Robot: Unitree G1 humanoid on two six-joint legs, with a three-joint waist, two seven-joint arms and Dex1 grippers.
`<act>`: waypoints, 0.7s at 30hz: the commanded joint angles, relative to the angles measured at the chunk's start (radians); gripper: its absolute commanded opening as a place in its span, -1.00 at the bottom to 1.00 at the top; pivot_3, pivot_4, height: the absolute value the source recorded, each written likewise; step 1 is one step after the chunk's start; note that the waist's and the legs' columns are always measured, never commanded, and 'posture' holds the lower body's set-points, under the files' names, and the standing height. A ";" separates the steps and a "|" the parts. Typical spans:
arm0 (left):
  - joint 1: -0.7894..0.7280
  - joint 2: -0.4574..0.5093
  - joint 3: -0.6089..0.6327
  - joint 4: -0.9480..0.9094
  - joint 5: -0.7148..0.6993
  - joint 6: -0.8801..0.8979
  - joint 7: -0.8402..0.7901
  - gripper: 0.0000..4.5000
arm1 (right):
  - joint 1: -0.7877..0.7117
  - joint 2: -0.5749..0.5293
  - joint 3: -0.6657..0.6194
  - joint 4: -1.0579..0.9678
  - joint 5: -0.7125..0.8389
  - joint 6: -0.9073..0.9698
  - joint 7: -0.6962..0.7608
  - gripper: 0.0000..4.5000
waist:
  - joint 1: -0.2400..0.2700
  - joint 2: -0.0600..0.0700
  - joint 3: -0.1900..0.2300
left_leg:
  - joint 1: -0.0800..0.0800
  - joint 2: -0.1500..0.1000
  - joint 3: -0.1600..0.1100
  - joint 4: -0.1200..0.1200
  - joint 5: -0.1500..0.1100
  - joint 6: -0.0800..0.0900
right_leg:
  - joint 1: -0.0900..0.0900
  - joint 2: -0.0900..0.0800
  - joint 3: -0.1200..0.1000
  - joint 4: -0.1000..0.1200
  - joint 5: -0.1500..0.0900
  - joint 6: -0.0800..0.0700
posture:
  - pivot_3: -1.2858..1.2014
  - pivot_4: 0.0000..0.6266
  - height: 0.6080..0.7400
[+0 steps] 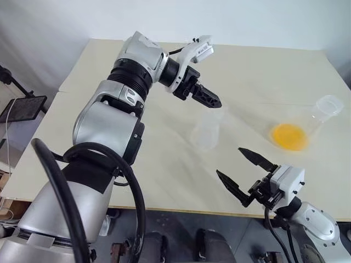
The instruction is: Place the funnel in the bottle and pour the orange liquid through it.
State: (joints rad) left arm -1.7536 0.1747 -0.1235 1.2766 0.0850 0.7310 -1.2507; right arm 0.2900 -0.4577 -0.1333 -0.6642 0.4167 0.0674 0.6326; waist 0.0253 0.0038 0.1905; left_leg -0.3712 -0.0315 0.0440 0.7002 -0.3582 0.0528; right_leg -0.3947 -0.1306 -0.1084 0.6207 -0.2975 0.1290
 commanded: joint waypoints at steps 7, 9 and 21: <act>0.045 0.024 0.070 -0.018 -0.056 -0.156 0.018 0.98 | 0.000 0.005 -0.012 -0.022 0.003 -0.017 -0.015 1.00 | 0.000 0.000 0.000 | 0.000 0.000 0.000 0.000 0.000 0.000 | 0.000 0.000 0.000 0.000 0.000 0.000 | 0.03 -0.52 1.00; 0.081 0.052 0.118 -0.049 -0.108 -0.246 -0.074 0.98 | 0.004 0.009 -0.034 -0.023 0.016 -0.009 -0.027 1.00 | -0.001 0.000 0.000 | 0.000 0.000 0.000 0.000 0.000 0.000 | 0.000 0.000 0.000 0.000 0.000 0.000 | 0.03 -0.52 1.00; 0.431 0.236 0.286 -0.293 -0.298 -0.693 -0.306 0.98 | 0.032 -0.009 -0.218 -0.011 0.125 0.028 -0.050 1.00 | -0.002 0.001 -0.001 | 0.001 0.000 0.000 0.001 0.000 0.000 | 0.000 0.000 0.000 0.002 0.000 0.000 | 0.03 -0.52 1.00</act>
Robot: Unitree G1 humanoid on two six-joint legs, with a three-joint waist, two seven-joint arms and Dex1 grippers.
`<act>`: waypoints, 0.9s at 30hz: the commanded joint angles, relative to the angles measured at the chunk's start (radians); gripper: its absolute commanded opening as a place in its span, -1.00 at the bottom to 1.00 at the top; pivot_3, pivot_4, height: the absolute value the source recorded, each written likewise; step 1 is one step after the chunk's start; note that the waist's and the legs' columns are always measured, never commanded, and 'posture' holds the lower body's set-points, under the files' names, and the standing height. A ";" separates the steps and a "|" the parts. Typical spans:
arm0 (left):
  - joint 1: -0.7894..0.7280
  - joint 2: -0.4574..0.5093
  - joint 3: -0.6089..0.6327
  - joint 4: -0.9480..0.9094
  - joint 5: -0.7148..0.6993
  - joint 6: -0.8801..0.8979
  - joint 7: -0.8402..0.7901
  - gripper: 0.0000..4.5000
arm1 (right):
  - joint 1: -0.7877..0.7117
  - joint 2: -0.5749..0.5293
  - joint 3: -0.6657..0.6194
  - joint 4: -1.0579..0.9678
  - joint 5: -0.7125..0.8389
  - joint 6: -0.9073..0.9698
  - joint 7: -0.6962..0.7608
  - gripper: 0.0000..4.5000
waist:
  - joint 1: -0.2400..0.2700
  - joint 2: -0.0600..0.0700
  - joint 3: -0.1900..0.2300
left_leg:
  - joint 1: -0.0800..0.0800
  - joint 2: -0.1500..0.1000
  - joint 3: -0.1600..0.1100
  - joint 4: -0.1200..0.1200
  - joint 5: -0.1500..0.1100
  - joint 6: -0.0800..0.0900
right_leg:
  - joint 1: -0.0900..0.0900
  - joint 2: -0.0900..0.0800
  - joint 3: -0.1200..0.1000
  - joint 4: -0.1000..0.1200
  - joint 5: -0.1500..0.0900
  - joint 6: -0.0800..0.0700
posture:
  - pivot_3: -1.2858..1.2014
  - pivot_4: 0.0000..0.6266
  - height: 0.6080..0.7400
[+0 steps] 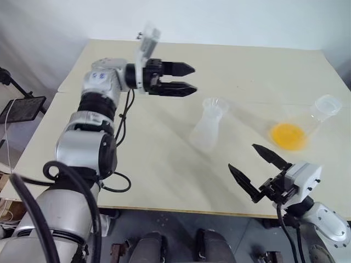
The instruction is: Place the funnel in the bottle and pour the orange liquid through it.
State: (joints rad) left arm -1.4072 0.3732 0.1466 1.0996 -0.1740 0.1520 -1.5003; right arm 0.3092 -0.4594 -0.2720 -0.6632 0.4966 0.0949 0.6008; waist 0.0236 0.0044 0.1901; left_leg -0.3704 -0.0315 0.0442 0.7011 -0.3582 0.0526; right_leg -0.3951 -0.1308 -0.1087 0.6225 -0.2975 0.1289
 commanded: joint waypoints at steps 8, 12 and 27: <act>0.590 0.142 0.056 -0.573 -0.122 -0.166 0.054 0.98 | 0.146 0.059 -0.342 0.055 0.053 -0.070 -0.074 1.00 | 0.000 0.000 0.000 | 0.000 -0.001 -0.002 -0.001 0.000 0.000 | 0.000 -0.001 0.001 0.001 0.000 0.000 | 0.03 -0.52 1.00; 0.899 0.160 0.122 -0.907 -0.177 -0.124 0.187 0.98 | 0.234 0.123 -0.469 0.093 0.083 -0.110 -0.099 1.00 | -0.002 0.002 -0.001 | 0.002 0.000 -0.004 -0.001 0.000 0.000 | 0.001 -0.001 0.005 0.001 0.000 0.000 | 0.03 -0.52 1.00; 1.175 0.174 0.119 -1.349 -0.355 0.113 0.457 0.98 | -0.031 -0.095 -0.463 0.259 0.176 0.144 -0.203 1.00 | -0.011 0.010 -0.007 | 0.005 0.000 -0.005 -0.002 0.000 0.000 | 0.004 -0.002 0.010 0.000 -0.001 -0.002 | 0.03 -0.52 1.00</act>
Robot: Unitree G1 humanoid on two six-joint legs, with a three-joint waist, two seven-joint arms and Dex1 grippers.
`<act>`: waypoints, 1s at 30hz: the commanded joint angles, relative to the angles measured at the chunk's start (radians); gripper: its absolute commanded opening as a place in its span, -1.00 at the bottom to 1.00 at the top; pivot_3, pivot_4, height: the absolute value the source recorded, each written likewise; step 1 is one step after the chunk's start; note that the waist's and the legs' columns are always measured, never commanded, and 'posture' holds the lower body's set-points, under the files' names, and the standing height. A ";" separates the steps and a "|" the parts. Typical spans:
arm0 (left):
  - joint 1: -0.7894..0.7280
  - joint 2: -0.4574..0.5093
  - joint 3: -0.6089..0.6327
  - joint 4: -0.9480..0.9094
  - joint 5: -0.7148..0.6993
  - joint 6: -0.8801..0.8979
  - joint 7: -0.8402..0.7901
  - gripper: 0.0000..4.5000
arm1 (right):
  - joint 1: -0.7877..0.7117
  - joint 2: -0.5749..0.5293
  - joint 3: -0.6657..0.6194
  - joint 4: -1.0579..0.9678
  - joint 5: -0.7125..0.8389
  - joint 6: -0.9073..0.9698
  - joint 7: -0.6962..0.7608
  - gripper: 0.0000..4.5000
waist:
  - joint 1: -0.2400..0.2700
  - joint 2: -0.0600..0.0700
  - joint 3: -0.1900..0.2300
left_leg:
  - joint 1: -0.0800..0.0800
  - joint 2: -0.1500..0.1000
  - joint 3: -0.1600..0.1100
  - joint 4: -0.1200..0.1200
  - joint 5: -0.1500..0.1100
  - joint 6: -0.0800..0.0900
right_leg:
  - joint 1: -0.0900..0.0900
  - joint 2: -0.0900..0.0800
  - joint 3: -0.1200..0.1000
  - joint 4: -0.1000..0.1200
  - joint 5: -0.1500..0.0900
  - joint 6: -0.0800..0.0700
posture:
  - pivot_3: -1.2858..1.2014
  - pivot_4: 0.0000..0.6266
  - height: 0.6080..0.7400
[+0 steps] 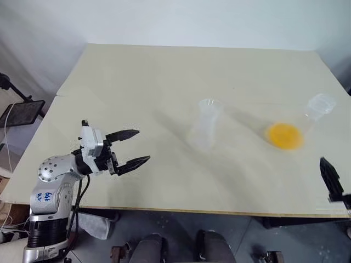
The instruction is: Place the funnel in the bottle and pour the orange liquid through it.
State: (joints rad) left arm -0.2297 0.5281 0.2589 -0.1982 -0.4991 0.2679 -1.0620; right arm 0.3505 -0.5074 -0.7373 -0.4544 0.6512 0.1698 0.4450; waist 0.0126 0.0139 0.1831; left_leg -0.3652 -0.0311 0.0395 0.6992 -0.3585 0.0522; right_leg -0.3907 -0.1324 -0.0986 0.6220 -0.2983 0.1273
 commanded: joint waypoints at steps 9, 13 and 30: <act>0.028 0.019 -0.003 -0.146 -0.085 0.059 0.093 0.98 | -0.484 -0.192 0.152 0.329 -0.056 0.218 -0.091 1.00 | 0.007 0.000 0.000 | -0.002 0.000 0.000 0.000 0.000 0.000 | -0.001 0.000 -0.002 0.000 0.000 0.000 | 0.03 -0.52 1.00; 0.031 0.021 -0.012 -0.166 -0.095 0.072 0.113 0.98 | -0.594 -0.198 0.189 0.437 -0.102 0.210 -0.091 1.00 | 0.012 0.000 0.000 | -0.003 -0.001 0.001 0.001 0.001 0.001 | -0.001 0.000 -0.003 -0.001 0.000 0.000 | 0.03 -0.52 1.00; -0.002 0.035 -0.033 -0.158 -0.111 0.075 0.124 1.00 | -0.685 -0.143 0.204 0.496 -0.137 0.138 -0.072 0.24 | 0.008 0.000 0.000 | -0.004 0.000 0.000 0.001 0.001 0.000 | -0.001 0.001 -0.005 -0.002 0.000 0.000 | 0.03 -0.52 1.00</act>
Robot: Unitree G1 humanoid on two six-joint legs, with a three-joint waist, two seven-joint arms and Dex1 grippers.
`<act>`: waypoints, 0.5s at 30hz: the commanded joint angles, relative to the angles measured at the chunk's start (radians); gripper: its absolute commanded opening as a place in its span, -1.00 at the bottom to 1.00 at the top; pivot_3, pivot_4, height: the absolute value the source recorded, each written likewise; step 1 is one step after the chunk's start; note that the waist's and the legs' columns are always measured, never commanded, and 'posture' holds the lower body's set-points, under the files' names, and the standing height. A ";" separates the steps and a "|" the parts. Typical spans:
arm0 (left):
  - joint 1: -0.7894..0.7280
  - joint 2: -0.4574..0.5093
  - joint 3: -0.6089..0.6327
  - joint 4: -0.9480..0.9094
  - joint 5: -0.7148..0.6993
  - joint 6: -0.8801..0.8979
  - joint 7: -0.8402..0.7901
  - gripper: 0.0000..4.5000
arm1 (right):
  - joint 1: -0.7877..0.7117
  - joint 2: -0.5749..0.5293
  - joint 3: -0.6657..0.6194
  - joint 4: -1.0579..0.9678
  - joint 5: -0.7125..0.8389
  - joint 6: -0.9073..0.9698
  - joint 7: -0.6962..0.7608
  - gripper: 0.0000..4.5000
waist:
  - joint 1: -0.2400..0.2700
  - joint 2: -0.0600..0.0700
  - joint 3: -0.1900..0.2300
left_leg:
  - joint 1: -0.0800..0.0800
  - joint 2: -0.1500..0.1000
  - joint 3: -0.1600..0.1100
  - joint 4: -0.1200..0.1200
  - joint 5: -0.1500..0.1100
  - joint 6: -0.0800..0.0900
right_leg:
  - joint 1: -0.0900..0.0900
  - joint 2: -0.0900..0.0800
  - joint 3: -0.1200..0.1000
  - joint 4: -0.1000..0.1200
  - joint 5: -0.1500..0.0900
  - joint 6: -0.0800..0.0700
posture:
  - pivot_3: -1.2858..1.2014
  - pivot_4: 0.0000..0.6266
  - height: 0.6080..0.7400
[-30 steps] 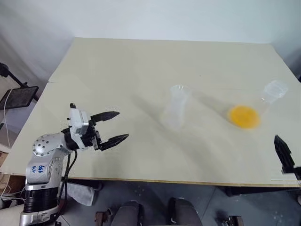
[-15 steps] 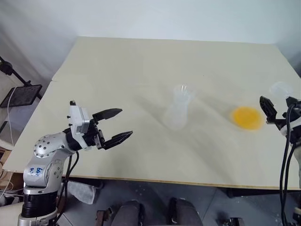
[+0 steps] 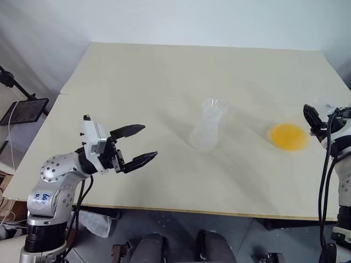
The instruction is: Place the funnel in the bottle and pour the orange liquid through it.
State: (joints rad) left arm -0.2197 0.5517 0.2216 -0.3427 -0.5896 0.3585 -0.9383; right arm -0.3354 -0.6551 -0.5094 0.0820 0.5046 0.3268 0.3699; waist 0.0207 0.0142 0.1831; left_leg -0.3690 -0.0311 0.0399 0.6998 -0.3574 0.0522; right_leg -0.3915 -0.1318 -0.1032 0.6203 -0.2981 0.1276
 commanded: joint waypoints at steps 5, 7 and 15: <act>-0.025 0.011 -0.002 -0.001 -0.016 -0.024 -0.004 1.00 | -0.006 0.044 -0.004 -0.159 0.032 -0.042 0.015 0.07 | -0.001 0.001 0.001 | 0.000 0.000 0.000 0.000 0.000 0.000 | 0.000 0.000 0.000 0.000 0.000 0.000 | 0.03 -0.52 1.00; -0.029 0.011 -0.004 0.007 -0.013 -0.028 -0.007 1.00 | -0.011 0.025 0.048 -0.219 -0.015 -0.025 0.014 0.07 | -0.001 0.002 0.001 | 0.000 0.000 0.000 0.000 0.000 0.000 | 0.000 0.000 0.000 0.000 0.000 0.000 | 0.03 -0.52 1.00; -0.061 0.007 -0.018 0.054 -0.001 -0.054 -0.018 1.00 | -0.062 -0.013 0.192 -0.405 -0.130 0.080 -0.042 0.07 | 0.002 0.003 0.002 | -0.001 0.000 0.000 0.000 0.000 0.000 | -0.001 0.000 0.000 -0.001 0.000 0.000 | 0.03 -0.52 1.00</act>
State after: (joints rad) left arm -0.2663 0.5527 0.2009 -0.2893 -0.5864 0.3276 -0.9537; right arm -0.3733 -0.6605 -0.3004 -0.2569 0.3908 0.4235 0.3479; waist 0.0229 0.0169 0.1848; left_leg -0.3699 -0.0313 0.0397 0.6994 -0.3573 0.0520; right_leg -0.3923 -0.1320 -0.1037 0.6192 -0.2981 0.1276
